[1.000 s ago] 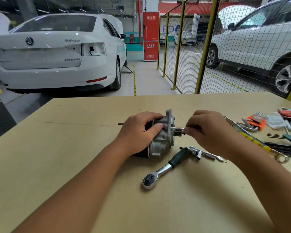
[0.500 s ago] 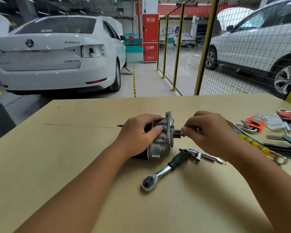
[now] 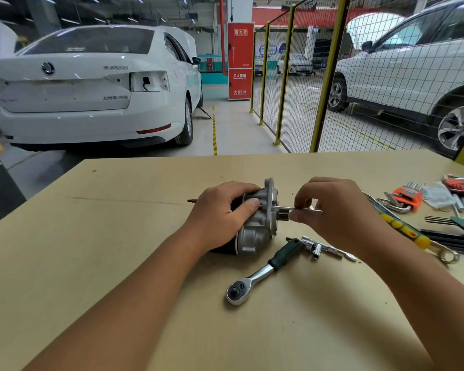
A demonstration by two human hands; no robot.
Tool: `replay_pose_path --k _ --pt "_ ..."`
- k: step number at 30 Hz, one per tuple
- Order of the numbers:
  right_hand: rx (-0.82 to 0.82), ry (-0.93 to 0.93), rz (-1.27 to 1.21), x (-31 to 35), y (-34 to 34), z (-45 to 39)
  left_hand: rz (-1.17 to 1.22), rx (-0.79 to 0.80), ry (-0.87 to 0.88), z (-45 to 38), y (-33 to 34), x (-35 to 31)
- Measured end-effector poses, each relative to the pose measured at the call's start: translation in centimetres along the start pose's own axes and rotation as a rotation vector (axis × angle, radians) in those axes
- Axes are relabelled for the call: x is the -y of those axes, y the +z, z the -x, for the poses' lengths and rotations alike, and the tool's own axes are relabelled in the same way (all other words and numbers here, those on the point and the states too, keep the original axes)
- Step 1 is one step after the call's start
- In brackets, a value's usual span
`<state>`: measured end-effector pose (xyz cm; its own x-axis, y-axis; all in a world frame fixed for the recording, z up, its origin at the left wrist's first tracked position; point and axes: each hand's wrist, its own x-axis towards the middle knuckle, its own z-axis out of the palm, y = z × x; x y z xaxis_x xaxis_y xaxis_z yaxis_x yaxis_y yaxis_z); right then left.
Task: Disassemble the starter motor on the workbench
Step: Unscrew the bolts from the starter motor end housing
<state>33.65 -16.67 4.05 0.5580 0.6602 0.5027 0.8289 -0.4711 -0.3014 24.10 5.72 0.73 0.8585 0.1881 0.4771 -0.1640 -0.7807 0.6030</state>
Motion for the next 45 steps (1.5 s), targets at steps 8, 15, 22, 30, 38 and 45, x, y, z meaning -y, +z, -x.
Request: replay_pose_path --k 8,15,22,30,38,45 --pt "0.028 0.001 -0.063 -0.5 0.4 -0.2 0.014 -0.007 0.005 -0.1 0.1 0.1" --pt "0.016 -0.014 -0.039 -0.2 0.1 -0.1 0.015 -0.006 0.004 -0.1 0.1 0.2" --pt "-0.019 -0.002 0.010 0.3 -0.3 0.1 0.010 -0.004 0.007 -0.1 0.1 0.2" --pt "-0.005 0.010 -0.046 0.5 -0.4 0.1 0.008 -0.006 0.006 -0.1 0.1 0.1" --pt "0.056 0.023 0.009 0.3 -0.7 -0.3 0.009 -0.001 0.002 0.0 0.0 -0.1" --pt "0.118 0.027 0.075 0.8 -0.8 -0.1 0.013 -0.003 -0.001 0.0 0.0 -0.1"
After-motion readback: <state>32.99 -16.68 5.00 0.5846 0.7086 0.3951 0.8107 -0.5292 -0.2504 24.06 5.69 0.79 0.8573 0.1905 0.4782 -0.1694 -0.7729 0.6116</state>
